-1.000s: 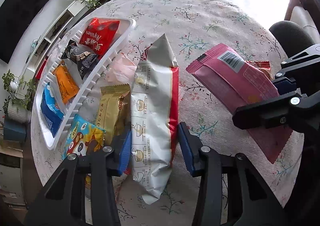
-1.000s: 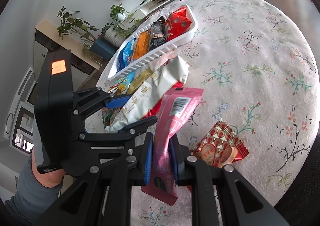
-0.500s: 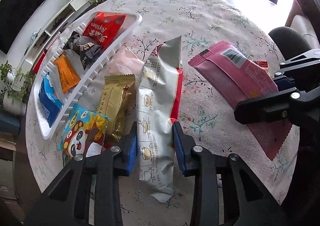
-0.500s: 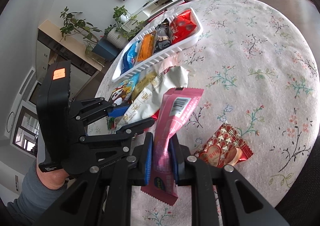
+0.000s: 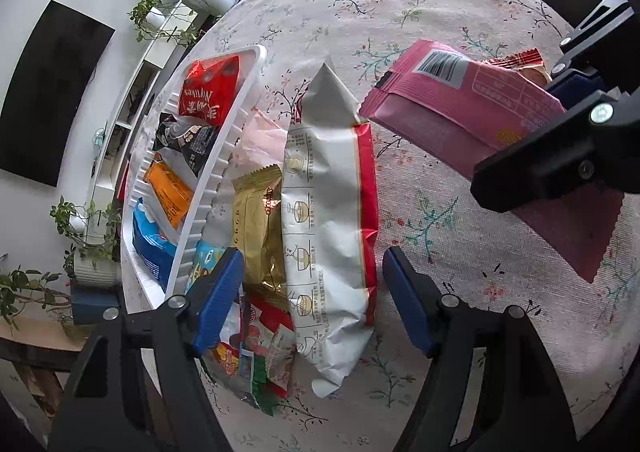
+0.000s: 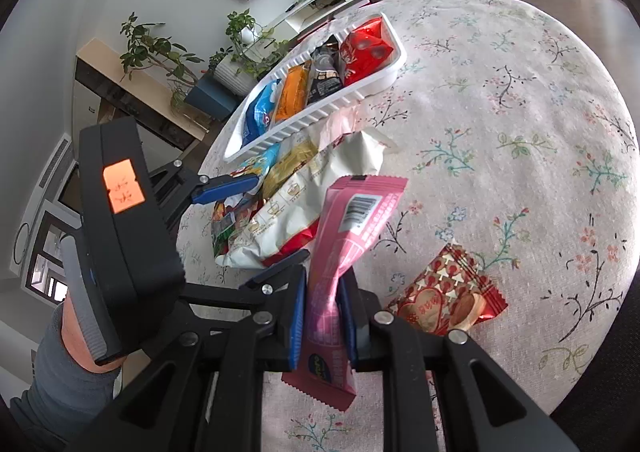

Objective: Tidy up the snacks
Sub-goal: 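Grasp the long white-and-red bag with the left gripper while the right gripper holds the pink bar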

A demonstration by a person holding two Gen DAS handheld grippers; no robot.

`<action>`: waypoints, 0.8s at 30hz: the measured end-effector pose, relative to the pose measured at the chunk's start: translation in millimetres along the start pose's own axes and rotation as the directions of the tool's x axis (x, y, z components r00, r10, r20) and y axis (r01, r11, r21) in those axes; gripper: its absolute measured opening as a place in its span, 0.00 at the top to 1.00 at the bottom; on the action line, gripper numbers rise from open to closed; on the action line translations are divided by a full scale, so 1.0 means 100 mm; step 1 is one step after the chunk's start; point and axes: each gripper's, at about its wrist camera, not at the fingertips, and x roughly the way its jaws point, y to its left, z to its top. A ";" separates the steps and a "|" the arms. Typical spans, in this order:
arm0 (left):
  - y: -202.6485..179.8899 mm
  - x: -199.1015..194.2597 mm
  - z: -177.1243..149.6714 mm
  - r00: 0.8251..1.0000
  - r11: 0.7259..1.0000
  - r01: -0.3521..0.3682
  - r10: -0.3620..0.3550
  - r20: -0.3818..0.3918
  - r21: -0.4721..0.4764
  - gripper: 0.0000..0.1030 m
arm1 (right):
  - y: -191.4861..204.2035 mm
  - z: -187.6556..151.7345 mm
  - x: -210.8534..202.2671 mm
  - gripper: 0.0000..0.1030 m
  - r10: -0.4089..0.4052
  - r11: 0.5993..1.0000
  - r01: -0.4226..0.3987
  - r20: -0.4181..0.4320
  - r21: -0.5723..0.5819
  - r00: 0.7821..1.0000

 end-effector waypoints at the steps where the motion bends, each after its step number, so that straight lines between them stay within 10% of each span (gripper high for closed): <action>1: -0.02 -0.01 0.00 1.000 1.000 -0.007 0.007 0.004 0.006 0.31 | 0.00 0.00 0.00 0.82 0.001 1.000 -0.001 -0.001 0.001 1.000; 7: 0.01 0.00 -0.02 0.997 0.996 0.072 -0.072 0.015 -0.048 0.67 | -0.01 -0.01 0.02 0.82 0.002 1.000 -0.002 -0.002 -0.004 1.000; 24: 0.34 -0.17 -0.19 0.961 0.920 0.261 -0.218 0.172 -0.293 0.75 | -0.01 0.03 -0.03 0.82 0.014 1.000 -0.014 0.024 0.000 1.000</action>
